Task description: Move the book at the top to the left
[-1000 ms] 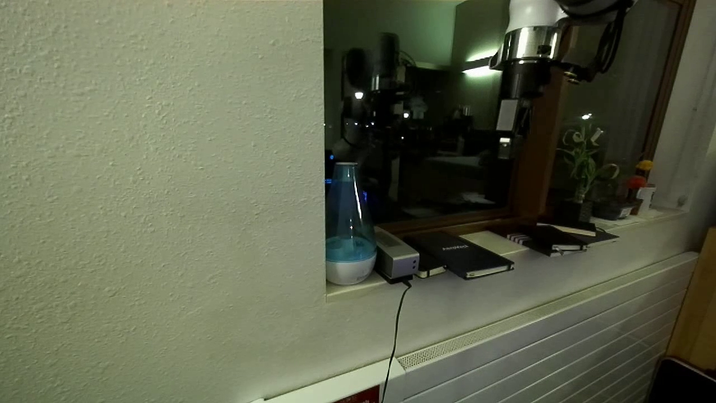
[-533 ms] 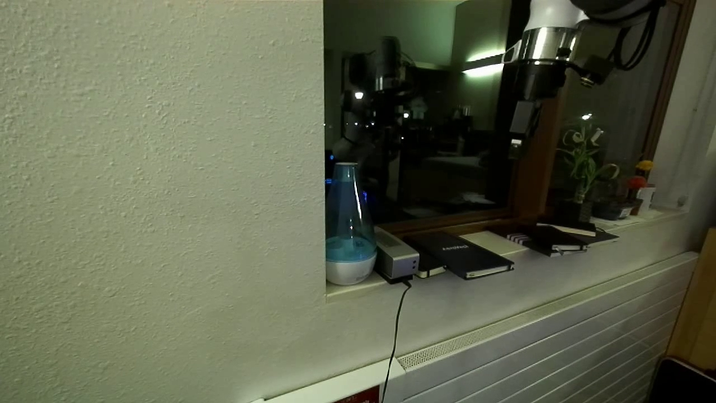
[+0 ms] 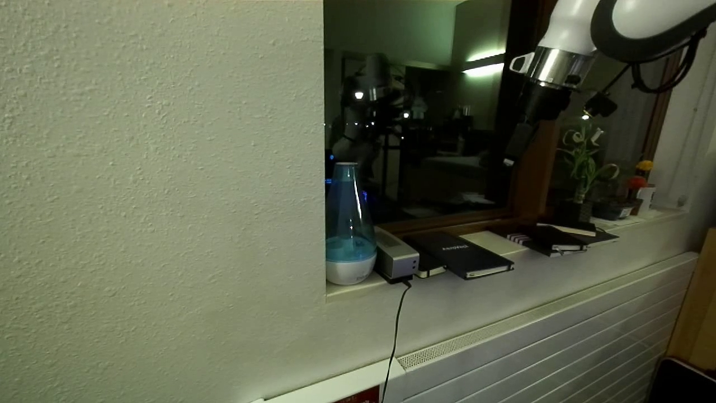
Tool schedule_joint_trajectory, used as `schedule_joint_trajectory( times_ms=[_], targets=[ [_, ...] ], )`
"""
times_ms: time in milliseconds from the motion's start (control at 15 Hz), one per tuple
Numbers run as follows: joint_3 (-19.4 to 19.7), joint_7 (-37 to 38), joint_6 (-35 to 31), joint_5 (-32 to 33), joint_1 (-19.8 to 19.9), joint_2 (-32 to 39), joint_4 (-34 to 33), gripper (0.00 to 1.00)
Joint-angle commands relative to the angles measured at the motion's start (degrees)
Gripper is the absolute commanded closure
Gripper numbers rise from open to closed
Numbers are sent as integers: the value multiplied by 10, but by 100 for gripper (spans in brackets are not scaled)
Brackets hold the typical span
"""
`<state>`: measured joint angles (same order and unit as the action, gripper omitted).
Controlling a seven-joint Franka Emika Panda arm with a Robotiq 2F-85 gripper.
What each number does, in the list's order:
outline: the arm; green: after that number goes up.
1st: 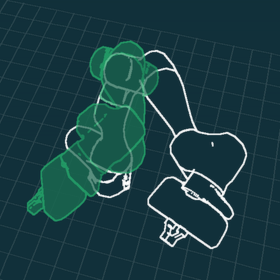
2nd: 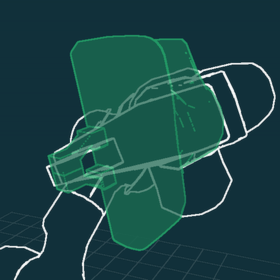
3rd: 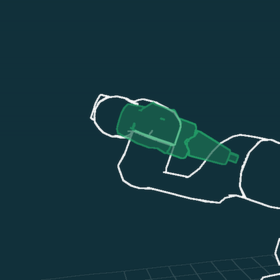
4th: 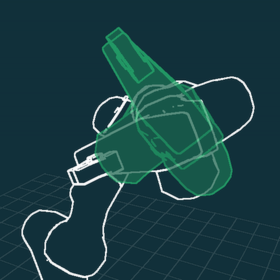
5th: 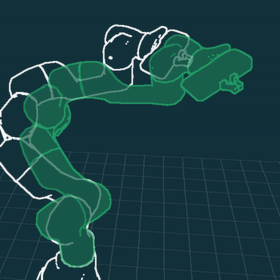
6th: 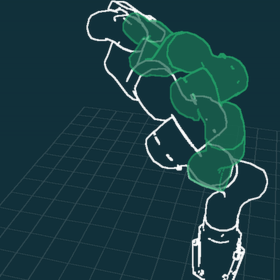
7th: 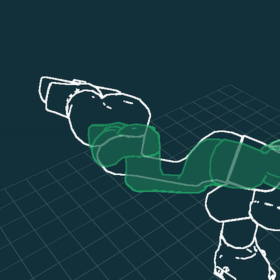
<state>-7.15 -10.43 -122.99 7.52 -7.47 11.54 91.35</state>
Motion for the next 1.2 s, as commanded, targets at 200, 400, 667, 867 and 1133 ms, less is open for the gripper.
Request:
schedule_joint_trajectory(
  times_ms=[200, 400, 667, 867, 1133],
  targets=[
    [-1, 104, -73, 26, -12, -133, 222, 0],
    [-8, 141, -65, 34, -14, -189, 312, 0],
    [-16, 176, -45, 20, -10, -278, 442, 0],
    [-12, 169, -33, -1, -11, -355, 542, 0],
    [-12, 162, -23, 4, -6, -347, 538, 0]
  ],
)
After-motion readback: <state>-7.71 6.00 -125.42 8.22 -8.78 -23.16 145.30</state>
